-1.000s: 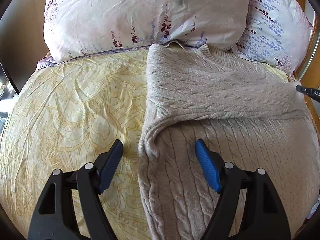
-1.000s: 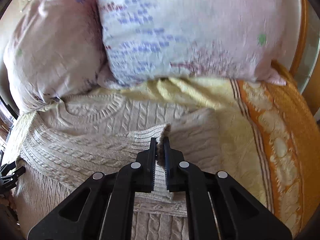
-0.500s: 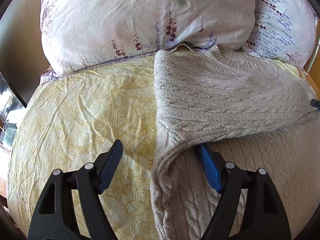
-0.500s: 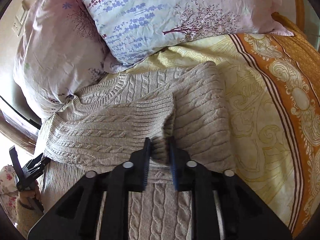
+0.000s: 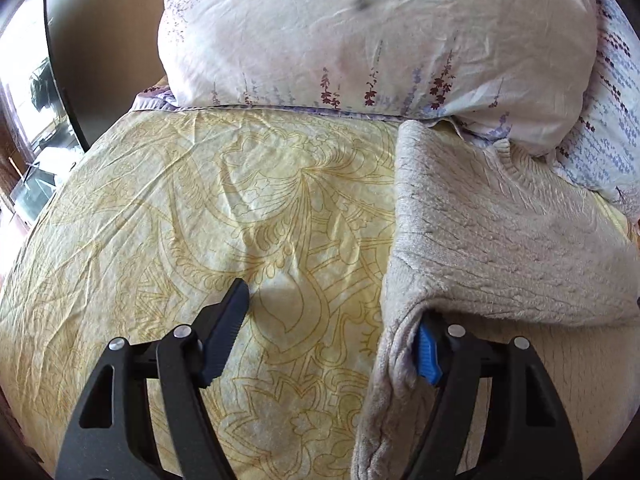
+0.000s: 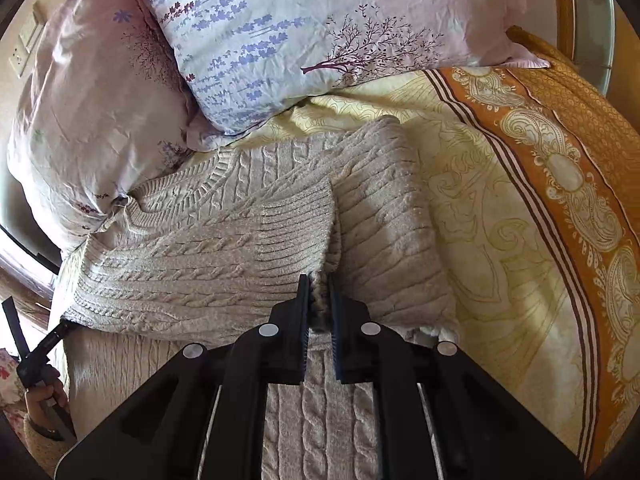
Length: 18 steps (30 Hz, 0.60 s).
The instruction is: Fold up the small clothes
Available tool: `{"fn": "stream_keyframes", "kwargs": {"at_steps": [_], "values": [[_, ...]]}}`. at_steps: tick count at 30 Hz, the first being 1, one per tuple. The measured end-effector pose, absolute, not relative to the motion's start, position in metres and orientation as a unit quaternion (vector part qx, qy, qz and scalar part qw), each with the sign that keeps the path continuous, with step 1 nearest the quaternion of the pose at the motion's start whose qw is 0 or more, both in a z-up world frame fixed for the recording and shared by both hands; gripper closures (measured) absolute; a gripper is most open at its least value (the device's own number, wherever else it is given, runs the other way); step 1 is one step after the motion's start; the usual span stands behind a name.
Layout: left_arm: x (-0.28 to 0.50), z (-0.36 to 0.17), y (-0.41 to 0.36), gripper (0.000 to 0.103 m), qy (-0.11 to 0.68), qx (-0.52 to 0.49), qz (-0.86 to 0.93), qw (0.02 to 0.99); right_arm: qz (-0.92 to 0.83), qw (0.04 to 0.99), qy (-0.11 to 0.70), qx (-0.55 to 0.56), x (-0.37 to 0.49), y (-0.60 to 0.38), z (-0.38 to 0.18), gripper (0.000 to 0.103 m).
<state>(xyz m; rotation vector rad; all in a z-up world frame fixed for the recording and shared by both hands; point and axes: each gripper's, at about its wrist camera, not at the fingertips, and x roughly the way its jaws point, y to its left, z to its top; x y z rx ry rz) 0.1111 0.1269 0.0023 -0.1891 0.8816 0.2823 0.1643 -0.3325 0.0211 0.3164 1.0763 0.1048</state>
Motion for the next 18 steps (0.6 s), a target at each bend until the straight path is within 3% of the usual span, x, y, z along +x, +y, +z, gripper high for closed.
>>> {"fn": "stream_keyframes", "kwargs": {"at_steps": [4,7,12,18], "values": [[0.103,0.008,0.127,0.03,0.405,-0.108,0.145,0.896,0.037,0.857,0.502,0.111,0.159,-0.322,0.023,0.093],[0.107,0.005,0.124,0.027,0.432,-0.099,0.133,0.886,0.041,0.858,0.502,0.1,0.157,-0.32,0.028,0.091],[0.084,0.01,0.13,0.021,0.44,-0.138,0.063,0.885,0.069,0.855,0.492,0.149,0.131,-0.348,0.048,0.058],[0.043,0.009,0.142,0.021,0.424,-0.19,-0.044,0.884,0.093,0.829,0.494,0.246,0.092,-0.408,0.044,0.058]]}}
